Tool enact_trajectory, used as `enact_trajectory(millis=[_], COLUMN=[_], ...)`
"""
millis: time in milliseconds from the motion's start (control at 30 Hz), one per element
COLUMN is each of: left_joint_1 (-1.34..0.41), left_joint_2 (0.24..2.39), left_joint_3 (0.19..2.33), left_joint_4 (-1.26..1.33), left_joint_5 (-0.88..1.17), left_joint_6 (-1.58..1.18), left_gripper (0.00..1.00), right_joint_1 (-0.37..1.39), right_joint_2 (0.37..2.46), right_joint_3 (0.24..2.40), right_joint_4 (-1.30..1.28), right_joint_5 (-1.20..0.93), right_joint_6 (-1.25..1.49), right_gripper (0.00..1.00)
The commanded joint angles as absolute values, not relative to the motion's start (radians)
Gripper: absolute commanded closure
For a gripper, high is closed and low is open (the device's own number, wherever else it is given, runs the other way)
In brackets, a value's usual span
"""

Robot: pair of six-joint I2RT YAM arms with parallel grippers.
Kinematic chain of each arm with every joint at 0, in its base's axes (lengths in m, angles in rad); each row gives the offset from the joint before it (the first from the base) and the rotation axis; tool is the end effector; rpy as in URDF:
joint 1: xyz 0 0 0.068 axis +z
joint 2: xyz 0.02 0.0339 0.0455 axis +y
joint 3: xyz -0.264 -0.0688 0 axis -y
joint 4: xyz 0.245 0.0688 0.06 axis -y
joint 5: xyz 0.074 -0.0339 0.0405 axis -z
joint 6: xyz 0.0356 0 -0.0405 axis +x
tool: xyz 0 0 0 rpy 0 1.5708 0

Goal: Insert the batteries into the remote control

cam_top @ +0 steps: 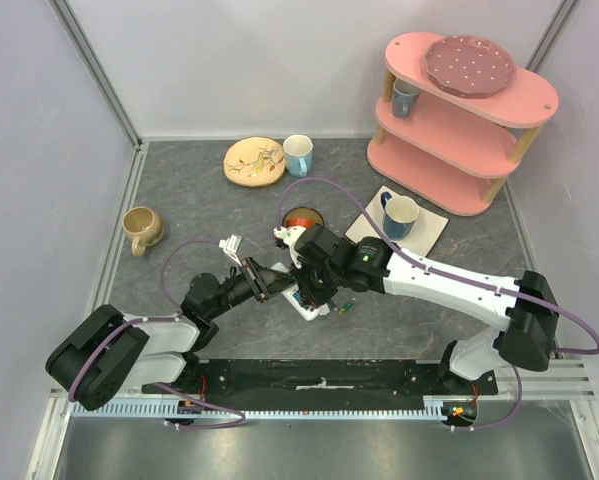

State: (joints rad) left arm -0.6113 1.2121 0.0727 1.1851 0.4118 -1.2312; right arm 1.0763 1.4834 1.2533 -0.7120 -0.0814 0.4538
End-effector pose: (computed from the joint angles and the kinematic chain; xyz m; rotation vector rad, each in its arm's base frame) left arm 0.1481 -0.1212 0.1681 -0.1724 1.8149 -1.7097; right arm 0.1463 0.2774 0.2905 -0.8487 2.5231 0.6776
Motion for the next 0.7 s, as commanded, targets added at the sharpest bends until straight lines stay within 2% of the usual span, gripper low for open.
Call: enact_trajectory(millis=[0,667], left_joint_1=[-0.635,-0.67], left_joint_2=[1.216,1.183], left_joint_3=[0.112,0.135], left_joint_4=[1.313,1.304], left_joint_5=[0.468,0.446], left_joint_6=[-1.293,-1.325], left_gripper=[0.98,0.98], right_joint_1=[1.077,1.077], right_joint_2=[1.485,1.467], right_joint_3=[1.258,1.209], right_joint_4=[-0.637,-0.574], right_joint_5=[-0.046,-0.018], right_joint_6=[0.466,0.492], right_gripper=[1.0,1.0])
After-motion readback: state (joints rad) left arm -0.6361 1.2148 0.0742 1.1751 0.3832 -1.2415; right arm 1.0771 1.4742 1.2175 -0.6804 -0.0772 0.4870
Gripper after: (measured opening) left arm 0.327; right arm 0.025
